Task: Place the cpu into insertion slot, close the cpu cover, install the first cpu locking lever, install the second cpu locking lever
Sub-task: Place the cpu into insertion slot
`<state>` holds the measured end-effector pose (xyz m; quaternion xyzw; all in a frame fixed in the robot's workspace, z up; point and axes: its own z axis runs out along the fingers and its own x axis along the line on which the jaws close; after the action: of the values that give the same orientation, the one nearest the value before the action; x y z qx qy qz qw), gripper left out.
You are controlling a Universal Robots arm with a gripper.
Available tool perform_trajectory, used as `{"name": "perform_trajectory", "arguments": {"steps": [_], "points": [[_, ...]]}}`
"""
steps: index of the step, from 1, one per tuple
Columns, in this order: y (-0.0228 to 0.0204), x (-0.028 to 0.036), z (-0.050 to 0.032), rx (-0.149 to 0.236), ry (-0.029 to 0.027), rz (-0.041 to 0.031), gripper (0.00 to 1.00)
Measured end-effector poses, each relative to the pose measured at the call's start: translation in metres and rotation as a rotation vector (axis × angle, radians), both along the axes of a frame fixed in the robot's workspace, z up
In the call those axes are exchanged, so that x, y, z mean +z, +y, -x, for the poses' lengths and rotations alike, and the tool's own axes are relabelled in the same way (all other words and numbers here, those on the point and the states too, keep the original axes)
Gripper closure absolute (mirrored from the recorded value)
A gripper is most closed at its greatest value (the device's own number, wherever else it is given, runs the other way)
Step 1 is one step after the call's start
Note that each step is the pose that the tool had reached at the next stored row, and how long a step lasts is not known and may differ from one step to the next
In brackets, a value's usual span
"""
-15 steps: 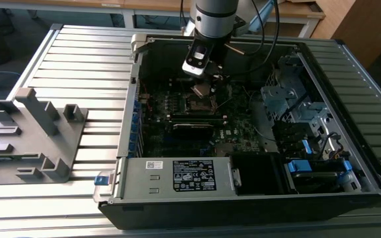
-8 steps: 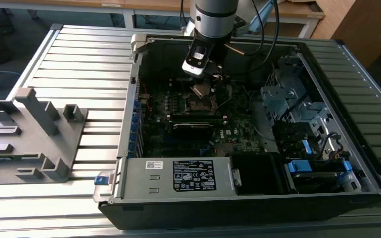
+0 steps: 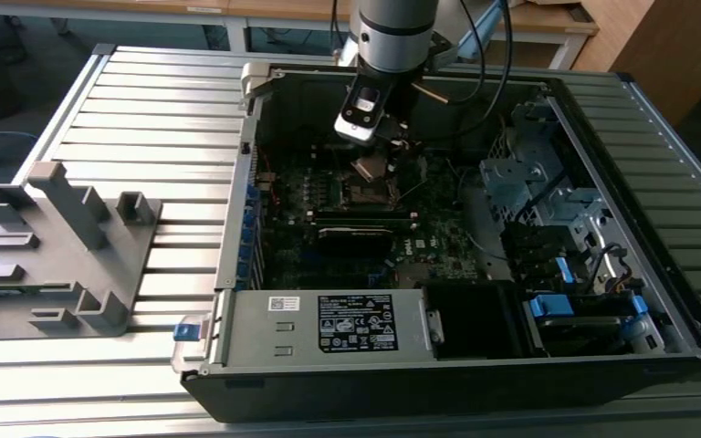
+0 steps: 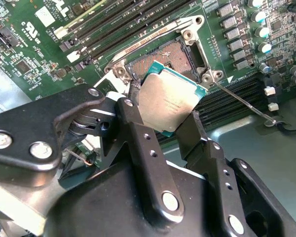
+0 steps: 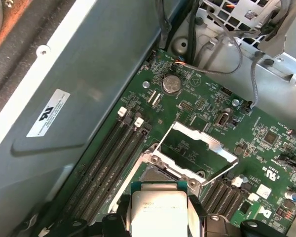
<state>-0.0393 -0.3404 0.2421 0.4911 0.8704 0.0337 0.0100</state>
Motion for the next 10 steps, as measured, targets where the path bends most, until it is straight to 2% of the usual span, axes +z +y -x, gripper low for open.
{"name": "perform_trajectory", "arguments": {"steps": [2, 10], "points": [[0.0, -0.0011, 0.0, -0.02, 0.0001, 0.0002, 0.46], [0.0, -0.0065, 0.0, -0.165, 0.0001, 0.0002, 0.46]]}}
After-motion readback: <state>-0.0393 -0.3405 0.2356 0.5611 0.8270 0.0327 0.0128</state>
